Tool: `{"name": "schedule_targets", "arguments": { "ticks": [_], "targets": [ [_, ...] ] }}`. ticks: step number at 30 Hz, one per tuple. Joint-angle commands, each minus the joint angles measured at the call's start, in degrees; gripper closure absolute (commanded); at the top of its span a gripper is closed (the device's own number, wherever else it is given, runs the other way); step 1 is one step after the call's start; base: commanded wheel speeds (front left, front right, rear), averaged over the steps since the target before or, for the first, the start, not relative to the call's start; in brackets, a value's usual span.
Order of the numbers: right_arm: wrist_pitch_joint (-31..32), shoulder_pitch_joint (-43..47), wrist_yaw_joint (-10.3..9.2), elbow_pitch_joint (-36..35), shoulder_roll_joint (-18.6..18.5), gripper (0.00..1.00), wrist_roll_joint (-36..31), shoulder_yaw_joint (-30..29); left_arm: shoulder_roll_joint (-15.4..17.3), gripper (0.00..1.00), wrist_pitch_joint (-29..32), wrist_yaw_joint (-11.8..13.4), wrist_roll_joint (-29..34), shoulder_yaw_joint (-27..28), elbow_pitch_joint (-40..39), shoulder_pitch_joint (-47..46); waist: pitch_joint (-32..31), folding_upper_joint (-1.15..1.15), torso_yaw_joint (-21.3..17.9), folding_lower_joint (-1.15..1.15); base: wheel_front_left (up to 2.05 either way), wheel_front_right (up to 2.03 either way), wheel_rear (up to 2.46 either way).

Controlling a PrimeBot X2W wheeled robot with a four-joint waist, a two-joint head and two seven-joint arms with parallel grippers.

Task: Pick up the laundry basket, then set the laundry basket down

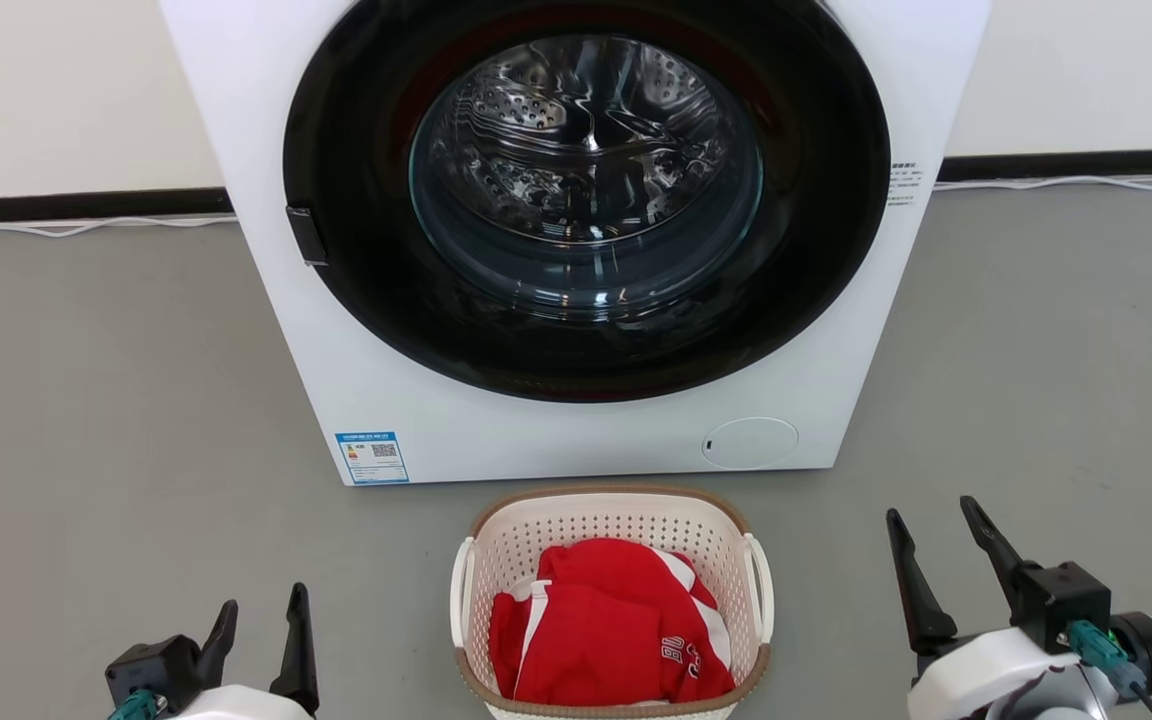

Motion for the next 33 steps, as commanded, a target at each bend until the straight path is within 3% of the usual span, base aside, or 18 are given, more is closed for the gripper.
{"name": "schedule_targets", "arguments": {
  "ticks": [1, 8, 9, 20, 24, 33],
  "targets": [
    [-0.5, -0.4, 0.28, -2.0, -0.2, 0.0, 0.0, 1.1, 0.6, 0.0, -0.4, 0.2, 0.5, 2.1, -1.9, -0.8, -0.2, 0.0, 0.1, 0.0, 0.0, 0.0, 0.0],
    [-0.5, 0.7, 0.28, -2.6, 0.3, 0.0, -0.1, 0.4, -0.3, 0.0, -0.4, 0.8, 1.4, 3.5, -4.3, 0.6, -0.4, 0.0, 0.6, 0.0, 0.0, 0.0, 0.0],
    [0.0, 1.2, 0.0, -1.0, 0.5, 1.0, 0.0, -0.6, -0.9, 1.0, 0.0, 0.4, 0.8, 1.8, -2.9, 2.0, -0.4, 0.0, 0.6, 0.0, 0.0, 0.0, 0.0],
    [1.7, 2.3, 0.02, 1.0, 1.2, 1.0, 5.2, -0.9, -1.7, 1.0, 1.5, 0.0, -3.5, 2.0, -0.8, 2.8, -0.5, 0.0, 0.7, 0.13, 0.0, 0.0, 0.0],
    [2.3, 2.3, 0.02, 0.6, 1.3, 1.0, 8.2, -0.9, -1.8, 1.0, 2.1, -0.1, -5.9, 2.1, -1.3, 2.7, -0.3, 0.0, 0.7, 0.01, 0.0, 0.0, 0.0],
    [3.4, 2.2, 0.04, -0.3, 1.4, 1.0, 14.1, -1.0, -1.9, 1.0, 3.4, -0.5, -10.5, 2.3, -2.3, 2.3, -0.1, 0.0, 0.7, 0.0, 0.0, 0.0, 0.0]
  ]
}}
